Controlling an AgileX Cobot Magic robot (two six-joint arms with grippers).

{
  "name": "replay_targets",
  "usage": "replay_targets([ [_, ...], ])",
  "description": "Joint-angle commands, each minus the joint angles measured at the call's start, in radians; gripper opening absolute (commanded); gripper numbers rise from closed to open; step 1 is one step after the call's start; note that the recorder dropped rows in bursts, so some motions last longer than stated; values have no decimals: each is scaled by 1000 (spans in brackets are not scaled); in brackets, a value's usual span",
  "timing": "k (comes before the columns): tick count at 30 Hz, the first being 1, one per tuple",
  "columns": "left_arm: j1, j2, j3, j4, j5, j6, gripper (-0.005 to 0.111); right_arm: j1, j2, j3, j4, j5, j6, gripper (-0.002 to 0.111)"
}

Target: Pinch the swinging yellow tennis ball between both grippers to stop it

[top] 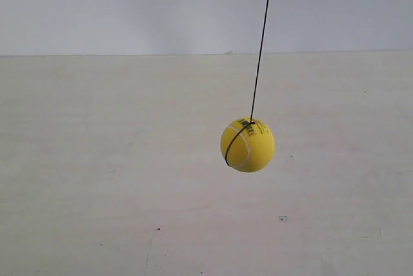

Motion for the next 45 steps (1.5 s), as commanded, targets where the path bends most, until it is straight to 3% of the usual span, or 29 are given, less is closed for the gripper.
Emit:
replay_targets([
  [1, -3, -6, 4, -6, -2, 7, 5, -4, -4, 0, 1, -2, -3, 0],
  [9, 14, -6, 4, -6, 42, 23, 5, -4, -4, 0, 1, -2, -3, 0],
  [19, 291, -9, 4, -9, 255, -50, 5, -4, -4, 0, 1, -10, -2, 0],
  [22, 360, -44, 18, -9, 348, -56, 5, -4, -4, 0, 1, -10, -2, 0],
  [25, 405, -123, 73, -9, 358, -68, 5, -4, -4, 0, 1, -10, -2, 0],
  [29, 429, -268, 120, -9, 389, -75, 5, -4, -4, 0, 1, -10, -2, 0],
  [32, 435, -352, 120, -9, 495, -75, 5, -4, -4, 0, 1, -10, -2, 0],
  [39, 453, -352, 120, -6, 630, -75, 5, -4, -4, 0, 1, -10, -2, 0],
  [45, 453, -352, 120, -6, 642, -73, 5, -4, -4, 0, 1, -10, -2, 0],
])
